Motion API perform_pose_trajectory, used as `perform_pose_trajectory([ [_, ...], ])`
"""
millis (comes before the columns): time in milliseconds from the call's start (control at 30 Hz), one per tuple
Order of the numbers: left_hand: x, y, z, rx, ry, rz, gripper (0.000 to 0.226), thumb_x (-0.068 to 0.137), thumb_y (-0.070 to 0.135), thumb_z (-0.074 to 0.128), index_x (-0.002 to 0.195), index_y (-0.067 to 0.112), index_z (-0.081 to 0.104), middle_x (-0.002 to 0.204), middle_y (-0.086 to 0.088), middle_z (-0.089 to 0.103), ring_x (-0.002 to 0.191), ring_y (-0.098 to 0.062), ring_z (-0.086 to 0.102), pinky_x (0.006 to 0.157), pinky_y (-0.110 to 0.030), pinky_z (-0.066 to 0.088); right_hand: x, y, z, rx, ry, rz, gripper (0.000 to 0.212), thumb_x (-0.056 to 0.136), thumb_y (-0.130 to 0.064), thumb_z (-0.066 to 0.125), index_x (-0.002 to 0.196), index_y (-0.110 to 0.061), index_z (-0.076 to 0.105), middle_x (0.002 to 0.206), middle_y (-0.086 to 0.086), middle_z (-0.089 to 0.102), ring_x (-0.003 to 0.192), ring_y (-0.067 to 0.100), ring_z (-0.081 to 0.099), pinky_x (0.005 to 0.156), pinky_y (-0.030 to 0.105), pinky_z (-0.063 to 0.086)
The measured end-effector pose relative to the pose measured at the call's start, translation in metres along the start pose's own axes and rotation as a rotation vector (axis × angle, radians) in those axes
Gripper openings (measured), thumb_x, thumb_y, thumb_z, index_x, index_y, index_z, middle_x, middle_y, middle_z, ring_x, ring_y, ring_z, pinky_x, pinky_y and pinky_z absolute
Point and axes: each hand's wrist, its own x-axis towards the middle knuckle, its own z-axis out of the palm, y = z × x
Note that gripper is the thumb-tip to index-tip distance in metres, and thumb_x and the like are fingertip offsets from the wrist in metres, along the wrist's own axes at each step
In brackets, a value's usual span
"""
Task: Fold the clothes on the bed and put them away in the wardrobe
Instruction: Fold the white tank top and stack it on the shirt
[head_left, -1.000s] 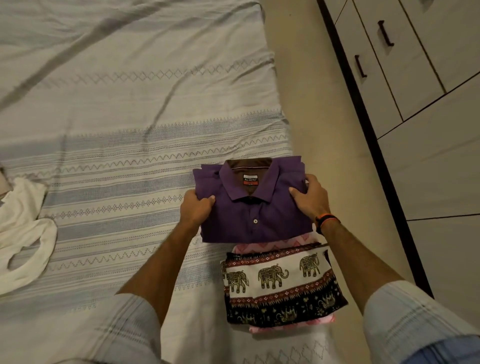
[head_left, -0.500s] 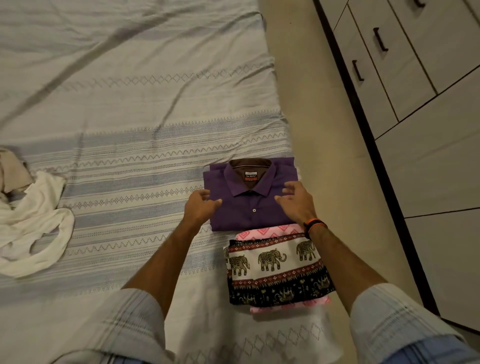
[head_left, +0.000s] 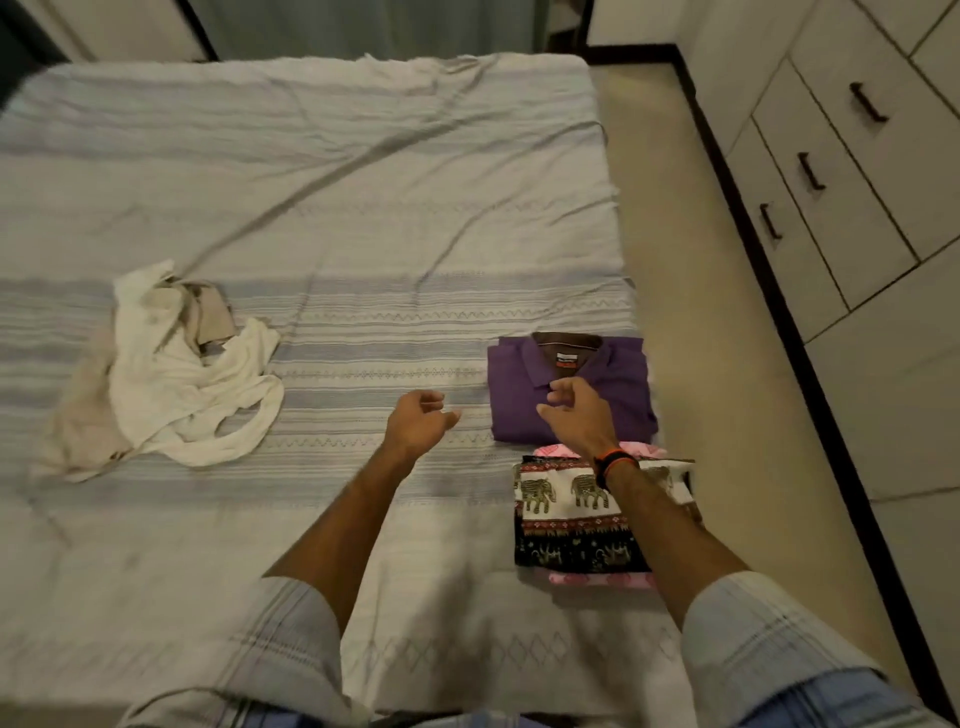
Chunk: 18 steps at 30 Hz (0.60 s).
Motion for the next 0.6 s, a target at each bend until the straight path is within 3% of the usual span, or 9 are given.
perform_pose_trajectory([
  [100, -0.014, -0.023, -0.035, -0.008, 0.030, -0.010, 0.042, 0.085, 0.017, 0.075, 0.122, 0.011, 0.058, 0.120, -0.007, 0.062, 0.110, -0.023, 0.061, 0.097, -0.044, 0.052, -0.016, -0.012, 0.035, 0.006, -0.072, -0.042, 0.035, 0.086, -0.013, 0.074, 0.117, -0.006, 0.060, 0.106, 0.004, 0.066, 0.087, 0.016, 0.060, 0.079, 0.024, 0.048],
  [200, -0.025, -0.050, -0.075, -0.030, 0.088, -0.037, 0.041, 0.083, 0.018, 0.076, 0.120, 0.012, 0.059, 0.118, -0.006, 0.063, 0.109, -0.023, 0.062, 0.098, -0.045, 0.052, -0.032, -0.028, 0.075, -0.024, -0.146, -0.078, 0.033, 0.086, -0.014, 0.074, 0.115, -0.007, 0.061, 0.101, 0.001, 0.065, 0.087, 0.014, 0.060, 0.073, 0.014, 0.045],
  [300, -0.031, -0.082, -0.123, -0.065, 0.143, -0.085, 0.039, 0.082, 0.019, 0.077, 0.117, 0.013, 0.061, 0.115, -0.006, 0.064, 0.108, -0.023, 0.063, 0.098, -0.045, 0.052, -0.047, -0.048, 0.122, -0.051, -0.218, -0.104, 0.031, 0.087, -0.016, 0.073, 0.115, -0.010, 0.062, 0.105, 0.001, 0.067, 0.088, 0.012, 0.061, 0.073, 0.013, 0.044],
  [400, -0.031, -0.111, -0.171, -0.088, 0.171, -0.121, 0.038, 0.082, 0.018, 0.076, 0.117, 0.013, 0.061, 0.114, -0.006, 0.064, 0.107, -0.023, 0.063, 0.097, -0.045, 0.052, -0.060, -0.065, 0.171, -0.070, -0.254, -0.115, 0.028, 0.086, -0.017, 0.074, 0.112, -0.014, 0.062, 0.104, 0.000, 0.067, 0.085, 0.009, 0.062, 0.064, 0.008, 0.043],
  [600, -0.003, -0.161, -0.272, -0.141, 0.182, -0.134, 0.031, 0.081, 0.015, 0.076, 0.109, 0.015, 0.061, 0.109, -0.005, 0.065, 0.106, -0.022, 0.063, 0.097, -0.044, 0.052, -0.076, -0.106, 0.273, -0.128, -0.271, -0.107, 0.028, 0.087, -0.016, 0.071, 0.114, -0.011, 0.063, 0.106, 0.002, 0.067, 0.089, 0.012, 0.062, 0.065, 0.008, 0.041],
])
